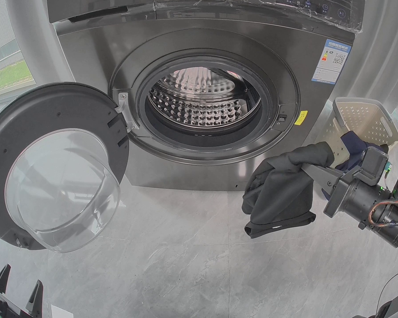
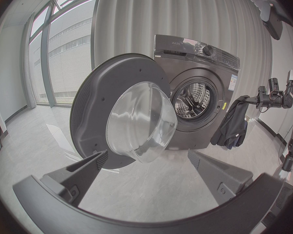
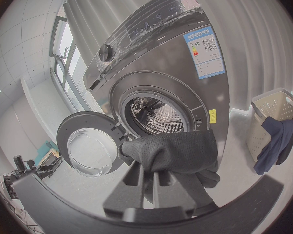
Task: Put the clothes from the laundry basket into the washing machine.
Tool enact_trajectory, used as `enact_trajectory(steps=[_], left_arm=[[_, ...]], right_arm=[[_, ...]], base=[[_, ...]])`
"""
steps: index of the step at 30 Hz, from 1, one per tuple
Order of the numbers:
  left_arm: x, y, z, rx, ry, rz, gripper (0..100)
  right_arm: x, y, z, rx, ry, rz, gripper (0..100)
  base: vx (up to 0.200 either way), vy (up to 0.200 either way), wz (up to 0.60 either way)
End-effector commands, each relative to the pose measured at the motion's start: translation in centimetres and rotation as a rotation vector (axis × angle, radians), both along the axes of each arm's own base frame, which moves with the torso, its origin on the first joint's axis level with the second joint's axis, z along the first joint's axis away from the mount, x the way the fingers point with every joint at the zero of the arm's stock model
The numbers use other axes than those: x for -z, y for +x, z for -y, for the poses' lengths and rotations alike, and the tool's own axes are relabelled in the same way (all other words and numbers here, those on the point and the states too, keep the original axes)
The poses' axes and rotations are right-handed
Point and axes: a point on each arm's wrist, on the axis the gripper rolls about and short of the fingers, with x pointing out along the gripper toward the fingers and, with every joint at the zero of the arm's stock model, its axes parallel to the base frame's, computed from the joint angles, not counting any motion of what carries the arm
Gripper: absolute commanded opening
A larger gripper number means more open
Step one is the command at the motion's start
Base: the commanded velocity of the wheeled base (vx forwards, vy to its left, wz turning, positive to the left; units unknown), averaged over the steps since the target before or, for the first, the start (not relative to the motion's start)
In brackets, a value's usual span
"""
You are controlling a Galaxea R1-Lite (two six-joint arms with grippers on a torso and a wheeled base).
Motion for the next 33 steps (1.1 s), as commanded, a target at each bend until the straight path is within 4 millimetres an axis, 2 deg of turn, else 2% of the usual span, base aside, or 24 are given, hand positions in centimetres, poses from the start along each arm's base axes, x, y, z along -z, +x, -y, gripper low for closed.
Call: enact_trajectory(steps=[1,6,14,16,17,19,22,24,27,31,33], left_arm=[[0.5,0.0,0.0,-0.001,0.005,-0.001,100],[0.5,0.0,0.0,0.008,0.036,0.001,100],[0.4,0.0,0.1,0.015,0.065,0.016,100],[-0.2,-0.1,0.1,0.016,0.051,0.055,100],[-2.9,-0.8,0.1,0.031,0.037,0.165,100],[-4.5,-0.9,0.3,0.103,0.053,0.177,100],[-4.6,0.0,0.5,0.223,0.064,0.1,100],[-4.6,1.6,0.8,0.334,0.041,-0.021,100],[-5.6,3.3,1.0,0.438,0.006,-0.112,100],[-6.5,5.3,1.2,0.525,-0.011,-0.183,100],[-7.1,7.3,1.5,0.58,-0.015,-0.206,100]], right_arm=[[0.3,0.8,-2.0,-0.032,-0.01,-0.019,0],[0.6,1.8,-3.5,-0.04,0.003,-0.008,0],[2.3,3.6,-5.7,-0.055,0.018,0.028,0],[2.3,3.7,-6.2,-0.067,0.027,0.039,0],[2.1,3.7,-6.8,-0.081,0.04,0.053,0],[1.5,3.8,-7.2,-0.091,0.058,0.073,0],[0.6,4.0,-8.0,-0.109,0.087,0.093,0],[0.1,4.6,-9.0,-0.117,0.11,0.116,0],[-0.5,5.2,-9.8,-0.122,0.133,0.135,0],[-0.3,5.8,-10.3,-0.117,0.159,0.119,0],[-0.4,5.9,-10.3,-0.095,0.198,0.113,0]], base=[[0.0,0.0,0.0],[0.0,0.0,0.0],[0.0,0.0,0.0],[0.0,0.0,0.0],[0.0,0.0,0.0],[0.0,0.0,0.0],[0.0,0.0,0.0],[0.0,0.0,0.0],[0.0,0.0,0.0],[0.0,0.0,0.0],[0.0,0.0,0.0]])
